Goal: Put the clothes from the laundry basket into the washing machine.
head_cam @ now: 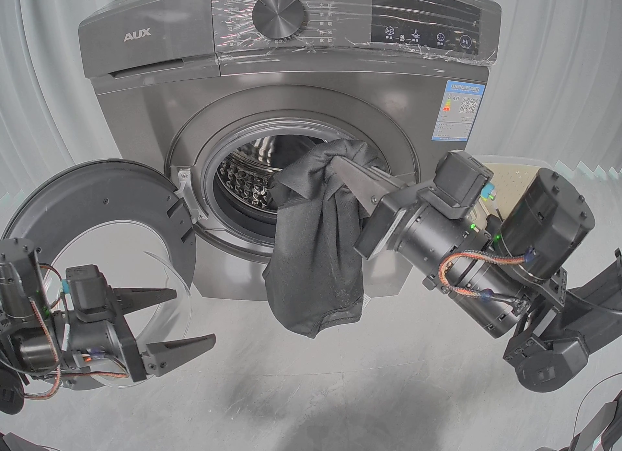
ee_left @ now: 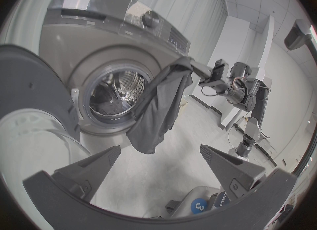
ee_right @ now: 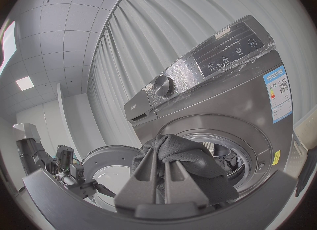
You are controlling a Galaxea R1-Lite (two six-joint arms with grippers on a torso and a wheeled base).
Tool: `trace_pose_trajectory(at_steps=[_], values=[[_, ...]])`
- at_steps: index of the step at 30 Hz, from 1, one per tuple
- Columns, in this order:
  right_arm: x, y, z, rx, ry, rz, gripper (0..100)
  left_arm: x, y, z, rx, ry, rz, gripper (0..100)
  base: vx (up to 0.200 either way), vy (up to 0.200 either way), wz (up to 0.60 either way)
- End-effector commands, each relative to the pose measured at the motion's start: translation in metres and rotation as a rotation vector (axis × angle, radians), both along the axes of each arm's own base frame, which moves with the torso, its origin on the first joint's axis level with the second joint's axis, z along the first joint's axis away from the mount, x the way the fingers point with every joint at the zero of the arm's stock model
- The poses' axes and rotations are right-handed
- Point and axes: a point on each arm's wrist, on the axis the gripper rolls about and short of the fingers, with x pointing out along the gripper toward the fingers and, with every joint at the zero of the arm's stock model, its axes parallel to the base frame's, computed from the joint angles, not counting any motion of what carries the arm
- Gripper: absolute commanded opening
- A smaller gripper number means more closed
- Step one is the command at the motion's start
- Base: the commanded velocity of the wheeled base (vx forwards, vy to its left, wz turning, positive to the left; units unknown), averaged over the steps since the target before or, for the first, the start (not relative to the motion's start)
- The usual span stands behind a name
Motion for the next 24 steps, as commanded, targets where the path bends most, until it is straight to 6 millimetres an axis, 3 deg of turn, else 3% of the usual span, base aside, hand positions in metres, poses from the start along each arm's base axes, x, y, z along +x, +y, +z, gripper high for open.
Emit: trace_pose_trajectory(at_steps=[1, 8, 24], values=[[0.006, 0.007, -0.003, 0.000, 0.000, 0.000, 0, 0.020, -0.014, -0.023, 0.036, 0.105, -0.036, 100, 0.000, 0.000, 0.00], [0.011, 0.013, -0.002, 0.007, -0.006, 0.000, 0, 0.040, -0.024, -0.035, 0.032, 0.091, -0.040, 100, 0.000, 0.000, 0.00], [0.019, 0.023, -0.004, 0.020, -0.014, 0.001, 0, 0.095, -0.045, -0.102, 0.014, 0.146, -0.022, 100, 0.000, 0.000, 0.00]])
